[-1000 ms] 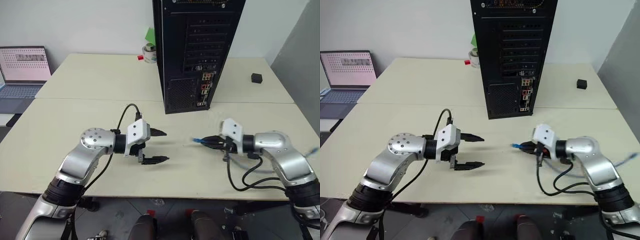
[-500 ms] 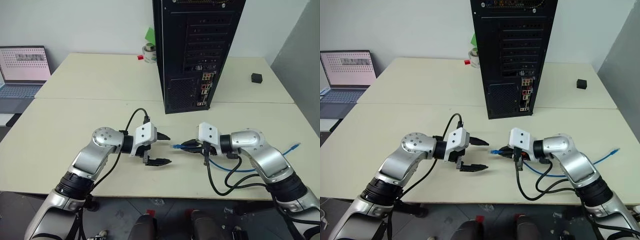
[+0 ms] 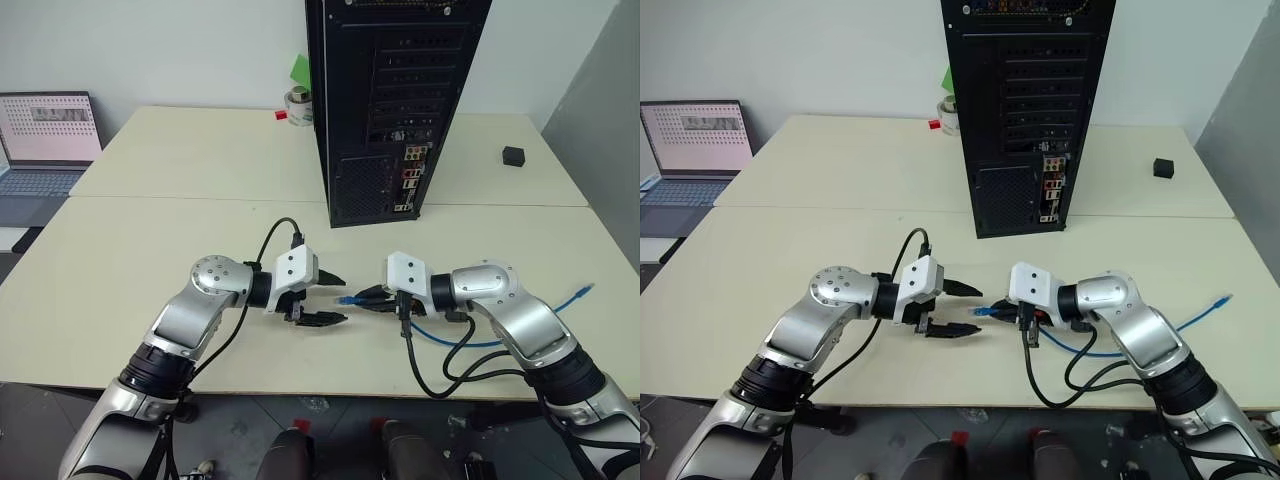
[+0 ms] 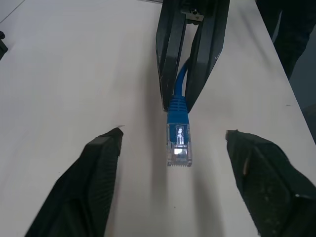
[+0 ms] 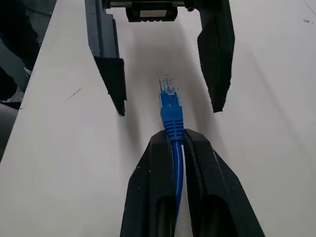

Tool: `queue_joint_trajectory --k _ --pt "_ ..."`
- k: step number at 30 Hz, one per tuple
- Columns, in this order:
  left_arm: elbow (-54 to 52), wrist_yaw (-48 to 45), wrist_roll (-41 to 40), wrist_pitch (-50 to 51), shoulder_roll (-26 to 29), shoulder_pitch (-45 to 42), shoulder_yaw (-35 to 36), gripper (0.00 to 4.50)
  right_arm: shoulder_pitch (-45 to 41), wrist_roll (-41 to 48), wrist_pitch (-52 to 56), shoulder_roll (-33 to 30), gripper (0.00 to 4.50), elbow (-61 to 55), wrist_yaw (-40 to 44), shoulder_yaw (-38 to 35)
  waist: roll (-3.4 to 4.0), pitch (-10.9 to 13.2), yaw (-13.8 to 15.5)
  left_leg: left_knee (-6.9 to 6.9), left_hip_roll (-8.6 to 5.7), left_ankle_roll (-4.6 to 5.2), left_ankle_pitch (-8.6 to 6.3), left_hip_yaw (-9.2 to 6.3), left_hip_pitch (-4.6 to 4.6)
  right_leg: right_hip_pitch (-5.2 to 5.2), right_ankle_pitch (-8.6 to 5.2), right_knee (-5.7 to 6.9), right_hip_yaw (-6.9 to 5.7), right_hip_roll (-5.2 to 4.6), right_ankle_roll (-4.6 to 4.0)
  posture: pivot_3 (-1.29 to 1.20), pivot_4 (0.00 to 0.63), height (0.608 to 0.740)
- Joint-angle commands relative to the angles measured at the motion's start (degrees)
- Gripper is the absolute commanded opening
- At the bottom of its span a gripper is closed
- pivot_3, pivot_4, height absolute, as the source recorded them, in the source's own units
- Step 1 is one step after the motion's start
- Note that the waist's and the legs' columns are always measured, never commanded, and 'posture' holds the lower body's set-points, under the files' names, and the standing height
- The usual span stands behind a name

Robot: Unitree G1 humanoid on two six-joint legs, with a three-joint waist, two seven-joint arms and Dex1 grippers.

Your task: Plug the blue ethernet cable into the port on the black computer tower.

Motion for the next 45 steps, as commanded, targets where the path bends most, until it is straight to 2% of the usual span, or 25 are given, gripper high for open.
queue_joint_trajectory --k 1,8,11,17,19,26,28,31,33,35,37,42,45 --pt "-0.2 -0.6 0.3 -1.3 0.1 -0.9 0.1 2.46 -1.5 0.1 -0.8 0.3 0.02 -2.4 0.5 -0.2 0.0 0.0 0.0 0.0 0.0 0.0 0.0 0.0 0.0 0.0 0.0 0.0 0.0 0.0 0.0 0.0 0.15 0.74" --pt "0.3 -0.4 1.4 -2.2 -0.3 -1.0 -0.1 0.84 -1.8 0.1 -0.4 0.7 0.02 -3.1 0.3 -0.2 0.0 0.0 0.0 0.0 0.0 0.0 0.0 -0.01 0.0 0.0 0.0 0.0 0.0 0.0 0.0 0.0 0.15 0.74" --pt "-0.1 -0.1 1.7 -2.6 -0.4 -0.6 -0.4 0.3 -1.8 -0.1 -0.6 0.8 0.02 -3.1 0.3 0.0 0.0 0.0 0.0 0.0 0.0 0.0 0.0 -0.01 0.0 0.0 0.0 0.0 -0.01 0.0 0.0 0.0 0.15 0.74" --pt "-0.2 -0.1 2.4 -4.7 -0.2 -0.2 -0.3 0.29 -2.3 -0.9 -2.0 0.4 0.02 -2.5 1.4 0.8 0.0 0.0 0.0 0.0 0.0 0.0 0.0 -0.01 0.0 0.0 0.0 0.0 -0.01 0.0 0.0 0.0 0.15 0.74" --pt "0.0 -0.2 2.6 -6.4 -0.3 0.0 -0.1 0.29 -2.5 -1.3 -3.2 0.2 0.72 -1.9 1.7 0.7 0.0 0.0 0.0 0.0 0.0 0.0 0.0 -0.01 0.0 0.0 0.0 0.0 -0.01 0.0 0.0 0.0 0.15 0.74" --pt "0.7 1.4 3.7 -15.1 -1.3 1.3 0.9 0.29 -3.7 -0.3 -4.4 -2.3 2.19 -0.4 3.9 -2.9 0.0 0.0 0.0 0.0 -0.01 0.0 0.0 -0.01 0.0 0.0 0.0 -0.01 -0.02 -0.02 0.0 0.0 0.15 0.74" --pt "1.7 3.4 5.0 -21.2 -2.2 1.9 1.7 0.29 -2.8 3.1 -2.4 -4.5 2.78 -1.5 5.6 -6.5 0.0 0.0 0.1 0.0 -0.03 0.0 0.0 -0.02 -0.01 0.0 0.0 -0.01 -0.02 -0.06 0.0 0.0 0.15 0.74" --pt "4.1 7.0 7.4 -31.1 -3.5 2.4 2.8 0.29 -1.4 8.3 2.3 -5.7 3.44 -2.9 5.7 -11.1 -0.01 0.0 0.2 0.02 -0.05 0.0 0.0 -0.05 -0.03 0.0 0.0 -0.03 -0.06 -0.16 -0.01 0.0 0.15 0.74" --pt "6.8 10.1 11.3 -42.4 -3.6 2.3 2.7 0.29 -0.2 12.1 6.5 -5.0 3.88 -4.5 4.5 -13.6 0.0 0.0 0.2 0.02 -0.03 0.0 0.0 -0.07 -0.03 0.01 0.01 -0.03 -0.07 -0.19 -0.01 0.0 0.15 0.74" --pt "10.5 14.8 16.4 -56.3 -3.9 1.7 3.1 0.29 1.1 16.9 11.7 -2.6 3.89 -5.9 1.7 -16.3 0.0 0.0 0.0 0.0 0.01 0.0 0.0 -0.07 -0.03 0.01 0.01 -0.04 -0.06 -0.27 -0.02 0.0 0.15 0.74" --pt "14.3 19.7 20.6 -66.0 -4.2 0.6 3.8 0.29 2.2 20.8 16.1 0.4 3.89 -7.2 -1.1 -17.6 0.0 0.0 0.0 -0.02 0.03 0.0 0.0 -0.05 0.0 0.01 0.01 -0.02 -0.03 -0.27 -0.02 0.0 0.15 0.74" --pt "22.6 30.4 29.8 -79.5 -3.5 -1.9 5.7 0.29 3.2 27.4 23.2 4.9 3.89 -8.8 -6.1 -19.4 0.0 0.0 0.2 0.0 -0.05 0.0 0.0 -0.07 -0.04 0.01 0.02 -0.01 -0.07 -0.26 -0.02 0.0 0.15 0.74" --pt "25.1 34.8 34.0 -82.8 -3.0 -2.8 6.3 0.29 3.2 29.9 25.3 6.5 3.89 -8.9 -8.4 -20.3 0.0 0.0 0.2 -0.01 -0.06 0.01 0.0 -0.08 -0.05 0.0 0.02 -0.01 -0.09 -0.19 -0.02 0.0 0.15 0.74"
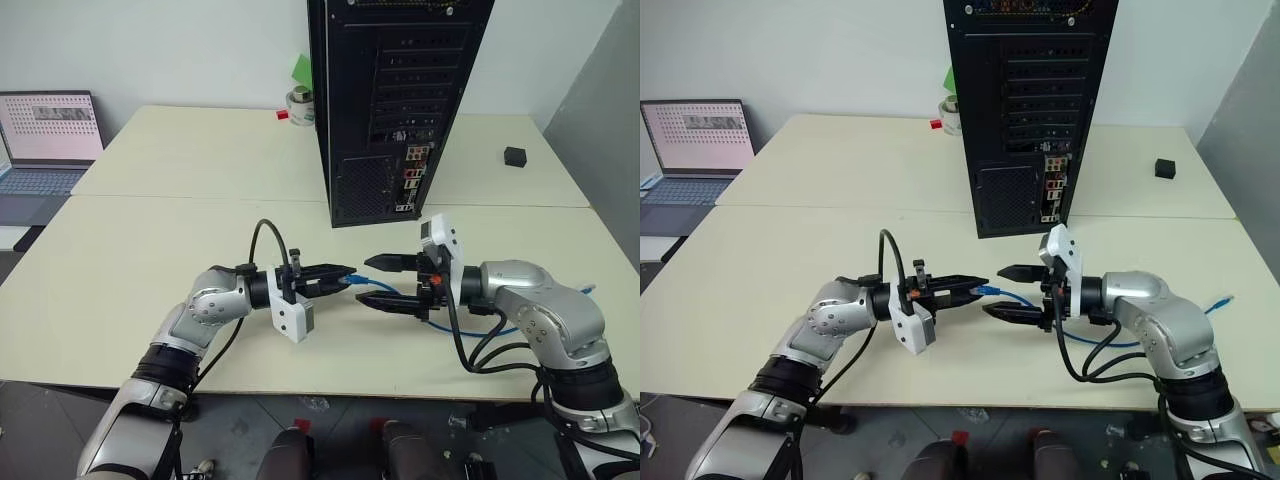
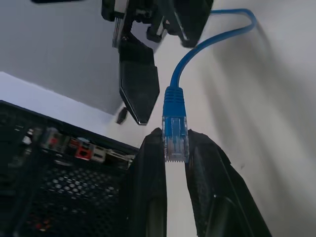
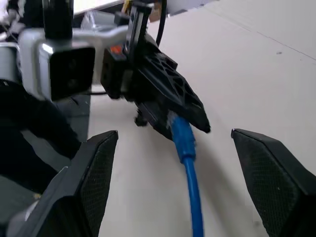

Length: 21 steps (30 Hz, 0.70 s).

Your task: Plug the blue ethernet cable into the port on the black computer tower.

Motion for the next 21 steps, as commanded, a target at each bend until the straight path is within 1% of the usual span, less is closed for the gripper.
queue_joint_trajectory --k 1,7,15,18,20,21 --pt "2.0 6.7 5.0 -5.0 0.9 -1.7 1.8 0.29 -0.1 4.3 2.7 1.5 3.89 -2.2 -3.1 -2.8 0.0 0.0 0.0 0.0 0.0 0.0 0.0 -0.01 0.0 0.0 0.0 0.0 -0.01 0.01 0.0 0.0 0.15 0.74" --pt "3.1 13.3 9.8 -6.6 1.7 -2.6 1.6 0.29 -0.1 6.8 4.5 3.0 3.89 -1.8 -6.0 -2.7 0.0 0.0 -0.1 0.0 0.0 0.0 0.0 -0.01 0.0 0.0 0.0 0.02 -0.02 0.04 0.0 0.0 0.15 0.74" --pt "2.9 18.0 12.3 -6.9 2.6 -3.2 0.2 0.29 -0.9 5.9 3.3 4.2 3.89 0.5 -7.4 -1.2 0.0 0.0 -0.1 -0.01 0.0 0.01 0.0 -0.01 0.01 0.0 0.0 0.03 -0.04 0.07 0.01 0.0 0.15 0.74" --pt "2.7 19.0 12.9 -6.9 2.8 -3.4 -0.1 0.29 -1.6 5.6 2.9 4.5 3.38 1.6 -7.5 -0.6 0.0 0.0 -0.1 -0.01 0.01 0.0 0.0 -0.01 0.01 0.0 0.0 0.03 -0.04 0.08 0.01 0.0 0.15 0.74" --pt "2.6 19.5 13.1 -6.9 3.0 -3.4 -0.3 0.29 -1.9 5.5 2.6 4.6 2.96 2.1 -7.6 -0.3 0.0 0.0 -0.1 -0.01 0.0 0.0 0.0 -0.01 0.01 0.0 0.0 0.03 -0.04 0.09 0.01 0.0 0.15 0.74" --pt "2.5 19.7 13.1 -6.9 3.0 -3.4 -0.4 0.29 -2.1 5.4 2.5 4.7 2.65 2.3 -7.6 -0.3 0.01 0.0 -0.1 -0.01 0.0 0.01 0.0 -0.01 0.01 0.0 0.0 0.03 -0.04 0.09 0.01 0.0 0.15 0.74"
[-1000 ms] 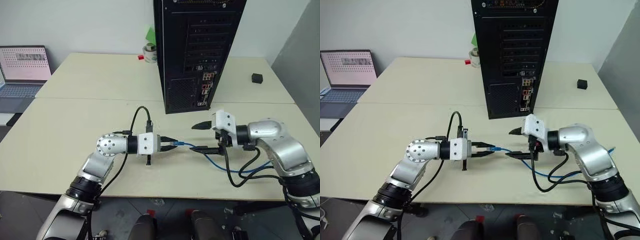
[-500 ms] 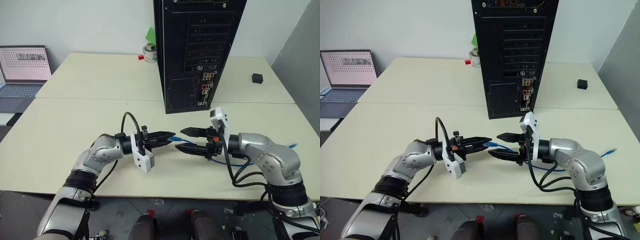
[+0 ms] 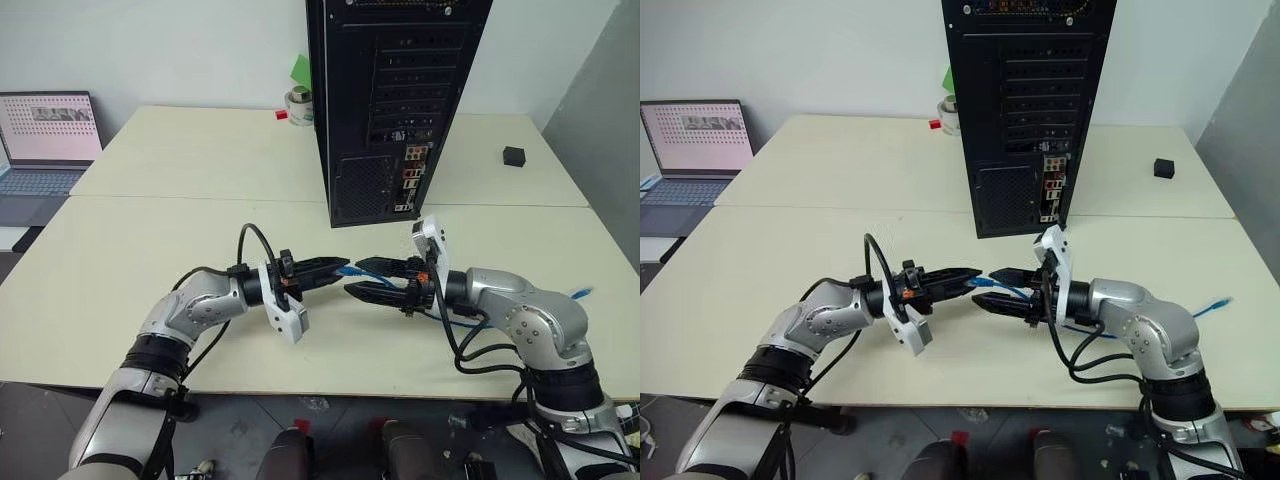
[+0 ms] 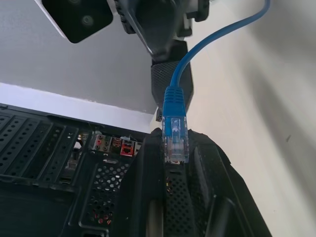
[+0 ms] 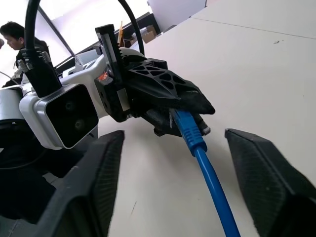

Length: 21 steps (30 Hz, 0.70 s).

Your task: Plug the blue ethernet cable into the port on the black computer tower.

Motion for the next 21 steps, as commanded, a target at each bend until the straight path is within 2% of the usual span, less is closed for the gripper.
queue_joint_trajectory --k 1,6,11,21 --pt "-1.6 1.7 0.0 -0.5 0.9 -1.0 -0.4 0.29 -1.7 0.3 -1.6 0.4 2.44 -0.4 0.0 0.0 0.0 0.0 0.0 0.0 0.0 0.0 0.0 0.0 0.0 0.0 0.0 0.0 0.0 0.0 0.0 0.0 0.15 0.74" --pt "-2.2 2.4 0.2 -0.3 1.1 -0.5 -0.9 0.29 -2.3 0.3 -2.0 0.7 1.36 0.2 -0.1 0.3 0.0 0.0 0.0 0.0 0.0 0.0 0.0 -0.01 -0.01 0.0 0.0 0.0 -0.01 0.0 0.0 0.0 0.15 0.74" --pt "-2.7 2.9 0.2 0.2 1.2 -0.3 -1.1 0.29 -2.4 0.1 -2.3 0.7 0.09 0.4 0.0 0.5 0.0 0.0 0.0 0.0 0.0 0.0 0.0 -0.01 0.0 0.0 0.0 0.0 0.0 0.0 0.0 0.0 0.15 0.74" --pt "-3.2 4.3 1.0 0.9 1.2 -0.4 -1.4 0.29 -3.2 -0.1 -2.7 0.4 0.0 1.4 0.4 0.8 0.0 0.0 0.0 0.0 0.0 0.0 0.0 -0.01 0.0 0.0 0.0 0.0 -0.01 0.0 0.0 0.0 0.15 0.74"
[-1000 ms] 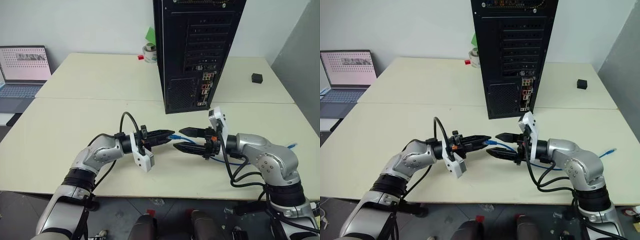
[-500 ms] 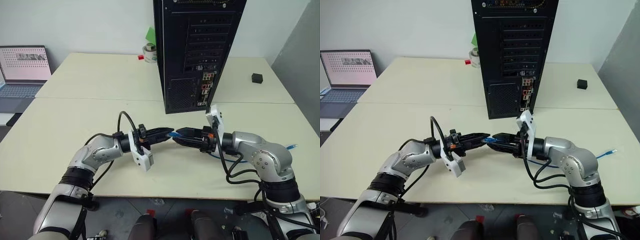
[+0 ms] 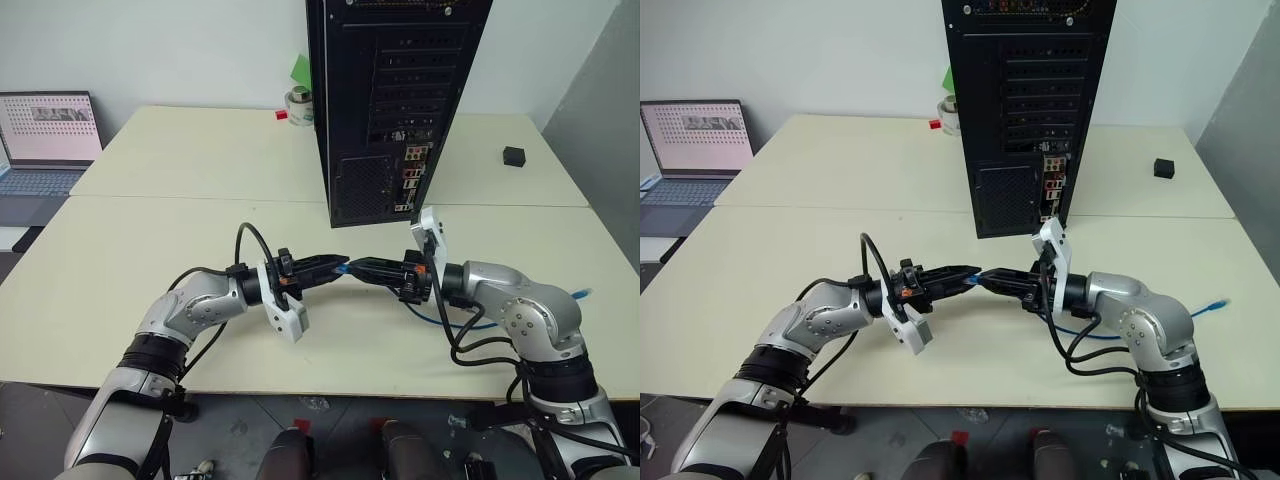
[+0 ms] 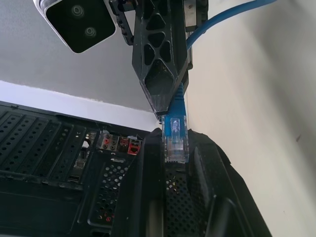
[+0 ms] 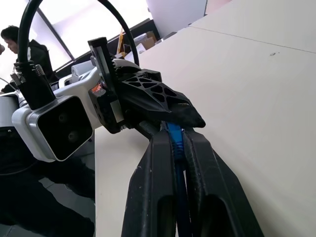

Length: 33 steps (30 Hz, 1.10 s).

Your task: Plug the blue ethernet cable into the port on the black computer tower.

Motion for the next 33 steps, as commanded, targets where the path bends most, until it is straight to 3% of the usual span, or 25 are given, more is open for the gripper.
queue_joint_trajectory --k 1,20,22,30,33 --pt "-2.3 1.5 0.0 -0.2 0.3 -0.3 -0.3 0.29 -1.4 0.1 -1.0 -0.1 0.0 -0.7 0.5 0.4 0.0 0.0 0.0 0.0 0.0 0.0 0.0 0.0 0.0 0.0 0.0 0.0 0.0 0.0 0.0 0.0 0.15 0.74" --pt "-2.3 2.8 1.4 0.7 0.5 0.1 -0.8 0.29 -1.3 -0.3 -1.5 -0.3 0.0 -0.3 0.3 1.0 0.0 0.0 0.0 0.0 0.0 0.0 0.0 0.0 0.0 0.0 0.0 0.0 0.0 0.0 0.0 0.0 0.15 0.74" --pt "-2.2 2.6 -0.4 0.9 0.4 0.4 -0.9 0.99 -1.3 -0.3 -1.5 -0.3 0.0 -0.3 0.3 0.9 0.0 0.0 0.0 0.0 0.0 0.0 0.0 0.0 0.0 0.0 0.0 0.0 0.0 0.0 0.0 0.0 0.15 0.74" --pt "-2.3 -1.8 -6.2 5.8 1.4 1.5 -2.6 2.73 -1.8 -0.8 -2.2 -0.8 0.0 0.2 -0.1 0.6 0.0 0.0 0.0 0.0 0.0 0.0 0.0 0.0 0.0 0.0 0.0 0.0 0.01 0.0 0.0 0.0 0.15 0.74" --pt "-2.6 -6.8 -13.6 12.9 1.3 3.7 -2.6 3.31 -2.5 -1.9 -3.4 -0.6 0.0 1.1 -1.8 -0.8 0.01 0.0 -0.1 0.0 0.0 0.0 0.0 0.0 0.01 0.0 0.0 0.01 0.01 0.0 0.0 0.0 0.15 0.74"
